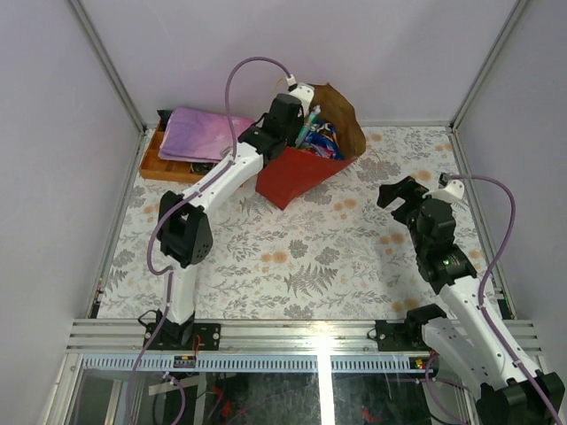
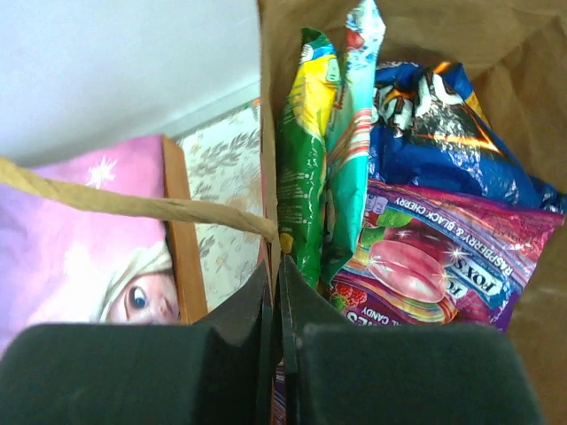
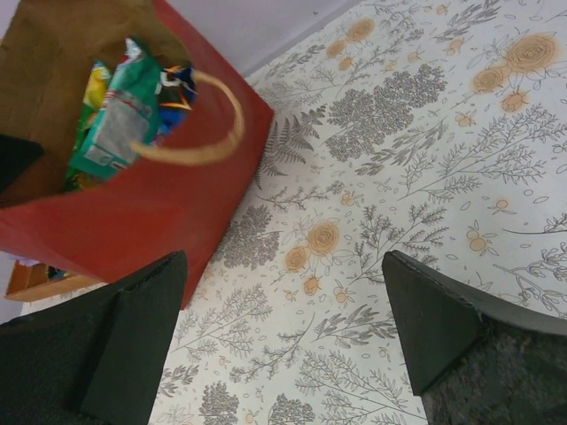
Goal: Take the snacks out of the paper bag
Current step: Adjust the paper bag at the center of the board.
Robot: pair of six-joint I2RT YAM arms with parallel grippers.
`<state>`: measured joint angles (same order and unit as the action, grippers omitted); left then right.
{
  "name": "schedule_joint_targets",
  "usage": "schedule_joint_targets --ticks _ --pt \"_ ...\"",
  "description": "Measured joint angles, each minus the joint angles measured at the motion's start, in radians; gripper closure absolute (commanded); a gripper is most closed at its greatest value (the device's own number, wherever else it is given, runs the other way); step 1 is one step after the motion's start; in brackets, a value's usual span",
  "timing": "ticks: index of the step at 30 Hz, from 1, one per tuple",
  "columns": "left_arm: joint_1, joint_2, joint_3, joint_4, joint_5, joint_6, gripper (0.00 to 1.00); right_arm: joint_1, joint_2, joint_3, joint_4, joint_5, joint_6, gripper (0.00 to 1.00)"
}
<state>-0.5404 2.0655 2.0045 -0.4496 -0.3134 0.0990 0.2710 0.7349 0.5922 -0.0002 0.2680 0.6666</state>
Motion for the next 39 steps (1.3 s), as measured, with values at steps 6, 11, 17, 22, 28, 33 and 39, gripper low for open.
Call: schedule_joint_targets --ticks 6,11,17,22,28,33,39 --pt "-0.092 -0.066 -0.157 0.202 0.0 0.183 1.0 0.0 -0.043 0.0 -0.007 -0.027 0.025 0.01" --pt "-0.225 -0.107 -0.324 0.412 -0.068 0.38 1.0 -0.001 -0.131 -0.014 -0.029 -0.048 0.035 0.01" --pt "-0.357 -0.106 -0.436 0.6 -0.179 0.569 1.0 -0.001 -0.245 -0.09 -0.063 -0.042 0.048 0.01" --pt "-0.432 -0.107 -0.515 0.72 -0.227 0.632 1.0 -0.002 -0.276 -0.161 -0.123 -0.014 0.102 0.01" --pt "-0.528 -0.117 -0.608 0.801 -0.288 0.685 1.0 -0.002 -0.294 -0.3 -0.178 -0.014 0.192 0.01" --pt "-0.56 -0.149 -0.628 0.801 -0.322 0.704 1.0 -0.002 -0.29 -0.367 -0.171 -0.024 0.227 0.01" --pt "-0.565 -0.228 -0.638 0.787 -0.351 0.694 1.0 -0.002 -0.216 -0.417 -0.077 -0.031 0.228 0.0"
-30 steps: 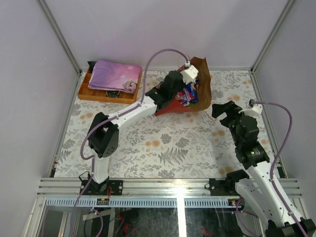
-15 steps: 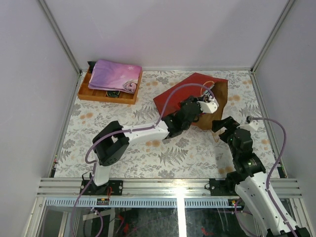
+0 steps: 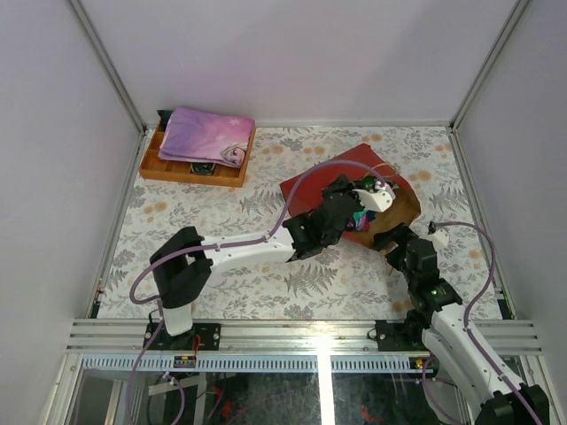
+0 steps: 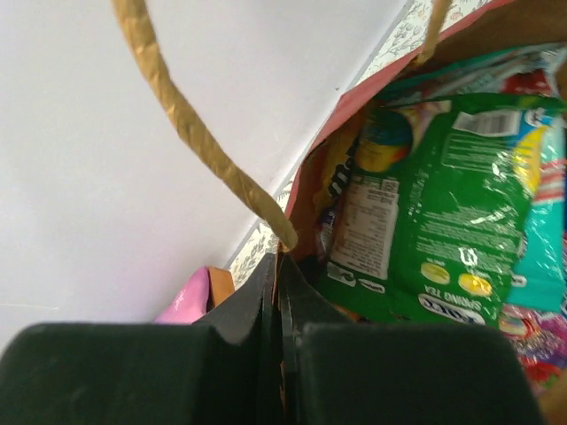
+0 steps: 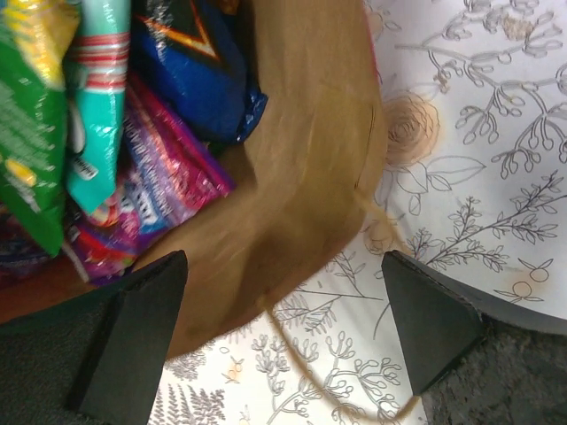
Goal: Take the snacks out of the paper bag
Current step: Adjust the paper bag at the center of the board.
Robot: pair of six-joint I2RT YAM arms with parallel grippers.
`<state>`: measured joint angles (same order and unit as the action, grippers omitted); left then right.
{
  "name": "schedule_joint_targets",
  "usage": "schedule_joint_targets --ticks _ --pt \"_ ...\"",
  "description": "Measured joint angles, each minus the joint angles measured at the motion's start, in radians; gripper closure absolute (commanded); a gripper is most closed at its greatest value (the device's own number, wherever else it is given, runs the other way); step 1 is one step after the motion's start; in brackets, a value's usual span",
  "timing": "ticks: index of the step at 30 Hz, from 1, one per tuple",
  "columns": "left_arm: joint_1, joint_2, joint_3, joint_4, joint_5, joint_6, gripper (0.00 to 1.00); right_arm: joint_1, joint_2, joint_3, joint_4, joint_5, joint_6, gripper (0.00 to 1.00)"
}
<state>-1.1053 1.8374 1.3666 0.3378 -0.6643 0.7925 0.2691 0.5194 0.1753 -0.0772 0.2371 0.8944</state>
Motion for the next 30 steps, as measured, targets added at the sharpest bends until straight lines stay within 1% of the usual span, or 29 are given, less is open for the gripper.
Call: schedule_joint_targets --ticks 6,9,12,14,15,19,22,26,28,30 --pt "-0.019 -0.016 -0.01 0.0 -0.01 -0.012 1.0 0.0 0.057 -0.084 0.094 -0.021 0.011 0.01" --pt "-0.021 -0.015 -0.01 0.0 -0.011 -0.011 1.0 0.0 0.071 -0.097 0.125 -0.023 0.013 0.02" --pt "-0.021 -0.013 -0.01 0.006 -0.016 -0.005 1.0 0.0 0.085 -0.099 0.147 -0.022 0.006 0.05" --pt "-0.021 -0.007 -0.01 0.01 -0.018 0.004 1.0 0.0 0.091 -0.105 0.163 -0.021 0.001 0.09" --pt "-0.021 -0.002 -0.01 0.014 -0.02 0.011 1.0 0.0 0.093 -0.109 0.173 -0.02 -0.002 0.14" --pt "-0.022 0.012 -0.009 0.036 -0.021 0.034 1.0 0.0 0.108 -0.148 0.251 -0.018 -0.005 0.44" --pt "-0.021 0.023 -0.009 0.056 -0.022 0.05 1.0 -0.001 0.145 -0.171 0.316 -0.018 0.0 0.59" --pt "-0.02 0.039 -0.007 0.083 -0.023 0.061 1.0 -0.001 0.252 -0.171 0.422 -0.018 -0.003 0.82" --pt "-0.013 0.045 -0.006 0.093 -0.02 0.062 1.0 -0.001 0.327 -0.169 0.484 -0.021 0.006 0.9" --pt "-0.004 0.047 -0.006 0.099 -0.012 0.061 1.0 -0.001 0.401 -0.163 0.548 -0.026 0.016 0.92"
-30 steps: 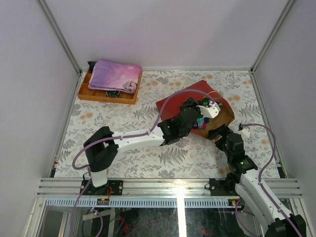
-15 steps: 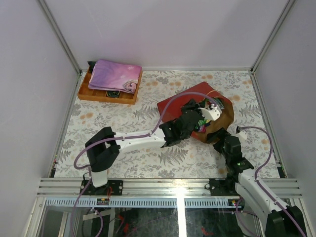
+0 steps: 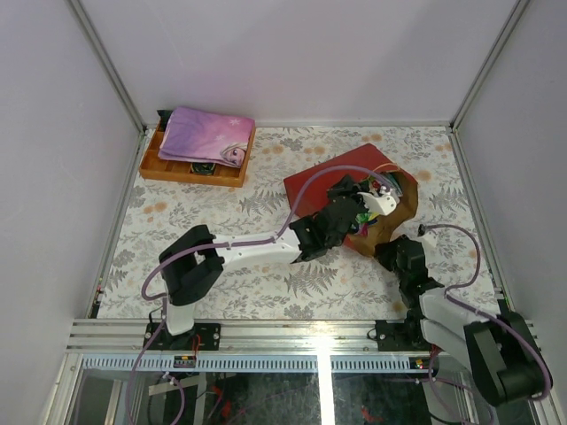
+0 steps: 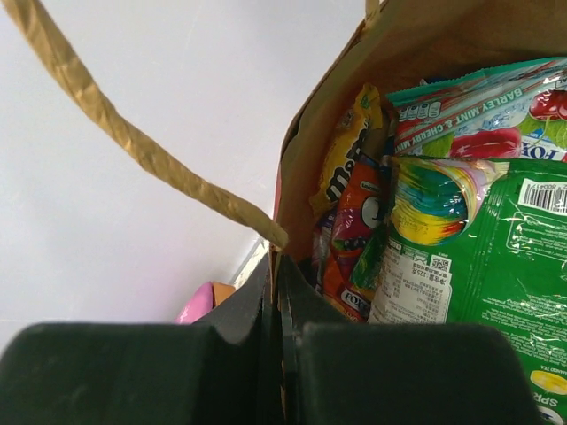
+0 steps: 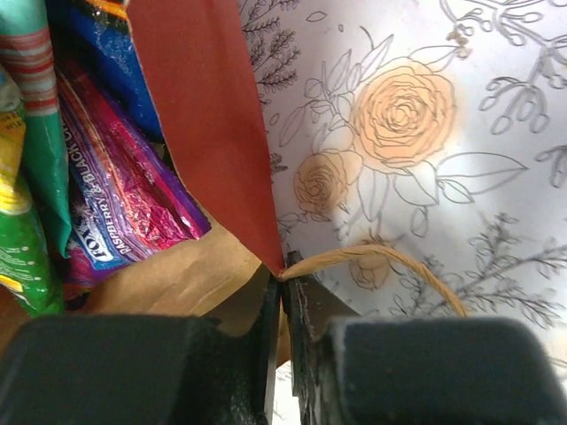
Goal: Take the snacks out of the paper bag
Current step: Adjust the paper bag at the center of the board.
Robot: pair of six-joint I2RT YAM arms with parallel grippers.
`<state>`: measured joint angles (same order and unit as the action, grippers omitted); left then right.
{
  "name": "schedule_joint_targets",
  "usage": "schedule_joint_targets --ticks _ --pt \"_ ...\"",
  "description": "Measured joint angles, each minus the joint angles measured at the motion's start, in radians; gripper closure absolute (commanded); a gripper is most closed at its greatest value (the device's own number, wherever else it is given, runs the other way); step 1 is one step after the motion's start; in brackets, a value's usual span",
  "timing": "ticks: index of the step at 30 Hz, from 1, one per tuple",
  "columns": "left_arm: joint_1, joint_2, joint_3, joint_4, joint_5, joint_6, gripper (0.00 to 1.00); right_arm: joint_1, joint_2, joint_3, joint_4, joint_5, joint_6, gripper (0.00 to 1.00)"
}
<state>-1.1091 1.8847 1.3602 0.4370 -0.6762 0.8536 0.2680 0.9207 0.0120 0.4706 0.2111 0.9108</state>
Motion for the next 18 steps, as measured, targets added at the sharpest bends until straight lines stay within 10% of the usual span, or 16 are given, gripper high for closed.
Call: schedule_joint_targets --ticks 15,18 --pt "0.237 -0.002 -0.038 0.061 0.265 -0.062 0.79 0.0 0.666 0.238 0.461 -0.13 0.289 1.0" --pt "0.292 0.001 -0.016 0.028 0.315 -0.087 0.63 0.006 0.826 0.339 0.554 -0.155 0.371 1.0"
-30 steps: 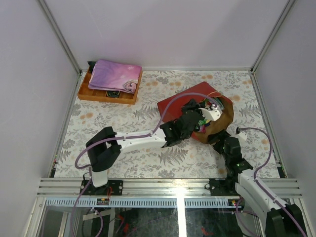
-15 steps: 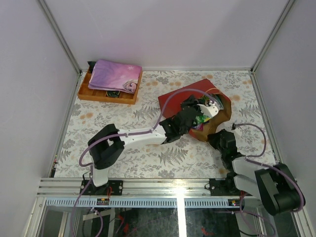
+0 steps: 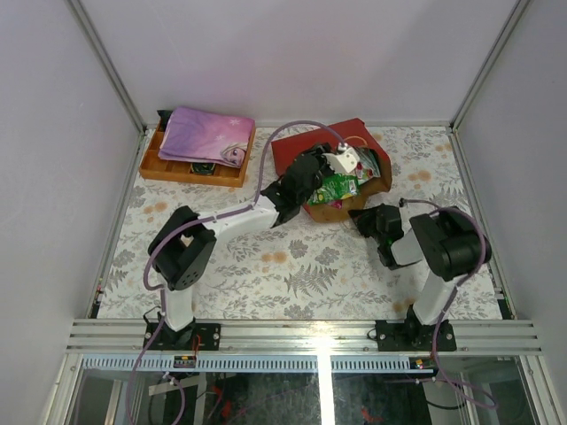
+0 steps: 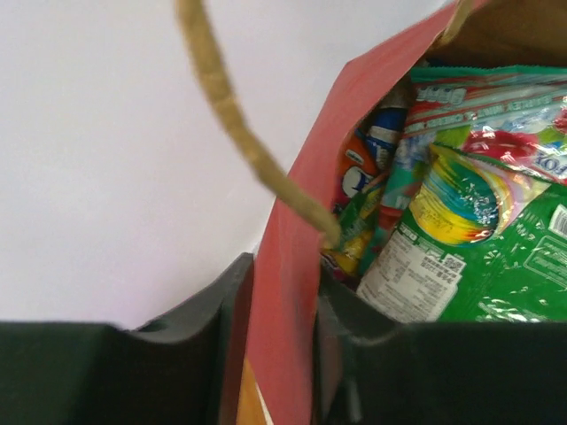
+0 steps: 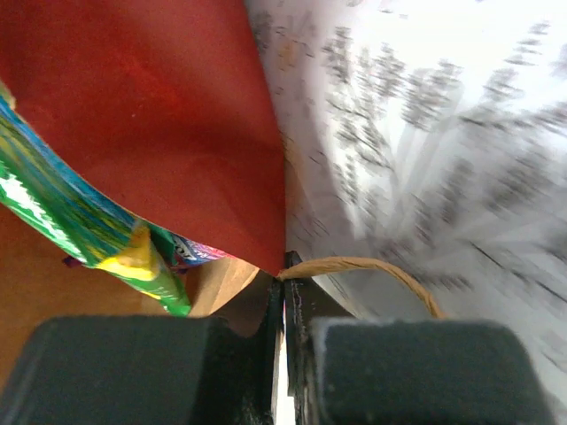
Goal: Take the snacks out of the paper bag
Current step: Adjust the paper bag at the center of the board.
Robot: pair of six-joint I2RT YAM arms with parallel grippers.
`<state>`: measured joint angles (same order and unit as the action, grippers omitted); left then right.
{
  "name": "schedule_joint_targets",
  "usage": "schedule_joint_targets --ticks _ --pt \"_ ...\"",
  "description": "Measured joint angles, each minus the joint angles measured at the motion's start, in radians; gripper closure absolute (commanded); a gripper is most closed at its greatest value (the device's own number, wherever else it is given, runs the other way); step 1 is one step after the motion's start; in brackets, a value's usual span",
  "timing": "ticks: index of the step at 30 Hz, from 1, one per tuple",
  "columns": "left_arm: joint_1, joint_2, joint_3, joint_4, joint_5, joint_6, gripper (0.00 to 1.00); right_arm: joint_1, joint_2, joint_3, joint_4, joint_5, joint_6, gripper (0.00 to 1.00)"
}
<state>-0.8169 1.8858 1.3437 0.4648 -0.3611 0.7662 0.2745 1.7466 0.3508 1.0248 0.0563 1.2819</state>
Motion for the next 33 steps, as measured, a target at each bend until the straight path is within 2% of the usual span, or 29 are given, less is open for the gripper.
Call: schedule_joint_targets --ticks 4,6,7,8,9,10,12,13,18,22,28,33 --pt "0.07 0.014 0.037 -0.04 0.06 -0.039 0.41 0.023 0.12 0.103 0.051 -0.002 0.069 0.96" --pt "0.098 0.025 0.056 -0.057 0.087 -0.058 0.35 0.047 0.141 0.14 0.048 0.013 0.089 0.91" --pt "0.113 0.028 0.059 -0.066 0.1 -0.07 0.33 0.058 0.141 0.152 0.041 0.019 0.09 0.85" --pt "0.126 0.029 0.061 -0.076 0.116 -0.082 0.29 0.071 0.141 0.164 0.031 0.03 0.09 0.77" --pt "0.135 0.029 0.061 -0.084 0.131 -0.093 0.12 0.085 0.14 0.181 0.014 0.037 0.089 0.66" --pt "0.147 0.028 0.063 -0.098 0.149 -0.11 0.01 0.099 0.139 0.197 -0.005 0.042 0.089 0.49" --pt "0.164 0.025 0.063 -0.13 0.201 -0.159 0.0 0.124 0.13 0.231 -0.035 0.056 0.08 0.15" --pt "0.167 0.022 0.062 -0.138 0.218 -0.176 0.0 0.131 0.126 0.242 -0.046 0.061 0.085 0.02" --pt "0.171 -0.056 0.003 -0.228 0.365 -0.309 0.0 0.143 0.053 0.255 -0.099 0.086 0.06 0.01" --pt "0.169 -0.183 -0.099 -0.265 0.465 -0.41 0.0 0.143 -0.101 0.184 -0.177 0.105 0.03 0.01" --pt "0.169 -0.362 -0.243 -0.276 0.508 -0.551 0.0 0.164 -0.406 0.091 -0.381 0.141 -0.071 0.01" --pt "0.175 -0.491 -0.344 -0.276 0.511 -0.661 0.0 0.208 -0.578 0.061 -0.483 0.201 -0.234 0.03"
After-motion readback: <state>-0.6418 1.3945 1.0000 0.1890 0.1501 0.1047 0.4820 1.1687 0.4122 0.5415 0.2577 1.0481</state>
